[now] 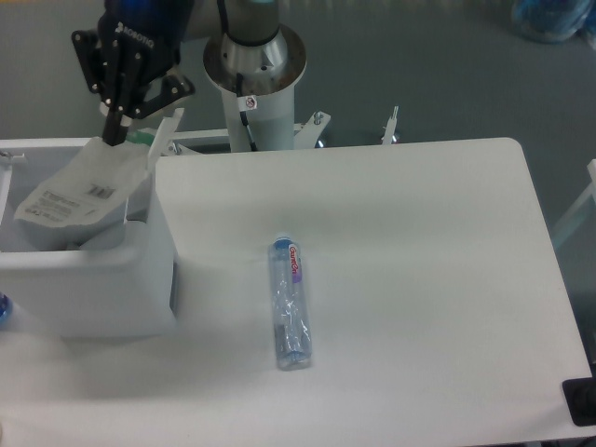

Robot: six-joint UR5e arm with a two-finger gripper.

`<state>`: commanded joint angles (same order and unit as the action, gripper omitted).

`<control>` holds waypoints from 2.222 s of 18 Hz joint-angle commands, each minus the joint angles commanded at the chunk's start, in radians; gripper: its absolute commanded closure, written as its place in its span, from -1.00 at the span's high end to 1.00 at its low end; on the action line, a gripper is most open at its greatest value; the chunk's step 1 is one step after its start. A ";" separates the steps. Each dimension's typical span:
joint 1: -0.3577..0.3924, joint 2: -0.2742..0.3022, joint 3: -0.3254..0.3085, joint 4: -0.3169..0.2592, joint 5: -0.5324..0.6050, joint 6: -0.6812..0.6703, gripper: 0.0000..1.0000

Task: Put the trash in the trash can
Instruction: 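Carry the bag over the white trash bin and lower it in, then open the gripper to release the bag into the bin, then move the gripper over the clear water bottle and lower it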

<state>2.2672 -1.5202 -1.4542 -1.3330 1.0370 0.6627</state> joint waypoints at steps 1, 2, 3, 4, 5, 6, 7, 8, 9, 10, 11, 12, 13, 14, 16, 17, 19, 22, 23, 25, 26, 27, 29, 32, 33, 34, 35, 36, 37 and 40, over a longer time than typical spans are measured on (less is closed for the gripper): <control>-0.008 0.000 -0.009 0.000 0.003 0.000 -1.00; -0.017 0.000 -0.020 0.003 0.006 0.000 -1.00; -0.026 0.000 -0.032 0.006 0.008 -0.002 -1.00; -0.031 0.000 -0.041 0.009 0.008 0.000 -1.00; -0.032 0.000 -0.046 0.011 0.008 0.000 -1.00; -0.032 -0.002 -0.048 0.011 0.008 0.000 -1.00; -0.037 -0.002 -0.052 0.011 0.008 0.000 -1.00; -0.040 -0.003 -0.057 0.011 0.008 0.000 -1.00; -0.043 -0.003 -0.060 0.012 0.008 0.000 -1.00; -0.048 -0.005 -0.066 0.012 0.008 0.000 -1.00; -0.054 -0.009 -0.066 0.014 0.008 0.003 -1.00; -0.054 -0.011 -0.066 0.014 0.006 0.005 -1.00; -0.054 -0.012 -0.066 0.014 0.006 0.012 -0.66; -0.055 -0.015 -0.066 0.014 0.006 0.012 -0.37; -0.060 -0.017 -0.071 0.015 0.008 0.014 0.06; -0.060 -0.018 -0.071 0.015 0.008 0.015 0.18; -0.058 -0.017 -0.066 0.017 0.009 0.015 0.28; -0.057 -0.012 -0.060 0.015 0.017 0.014 0.38; -0.055 -0.011 -0.058 0.012 0.024 0.014 0.40; -0.051 -0.009 -0.061 0.014 0.031 0.014 0.44; -0.043 -0.011 -0.060 0.014 0.031 0.014 0.52; -0.028 -0.011 -0.057 0.011 0.031 0.014 0.55; 0.007 -0.012 -0.051 0.008 0.031 0.011 0.70; 0.060 -0.014 -0.051 0.008 0.031 0.009 1.00; 0.080 -0.015 -0.051 0.008 0.031 0.008 1.00; 0.104 -0.015 -0.051 0.008 0.031 0.008 1.00; 0.123 -0.017 -0.051 0.009 0.031 0.011 1.00; 0.144 -0.018 -0.051 0.012 0.031 0.012 1.00; 0.165 -0.024 -0.051 0.015 0.032 0.014 1.00; 0.227 -0.080 -0.046 0.017 0.060 0.035 1.00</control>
<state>2.4941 -1.5998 -1.5002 -1.3162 1.0966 0.6978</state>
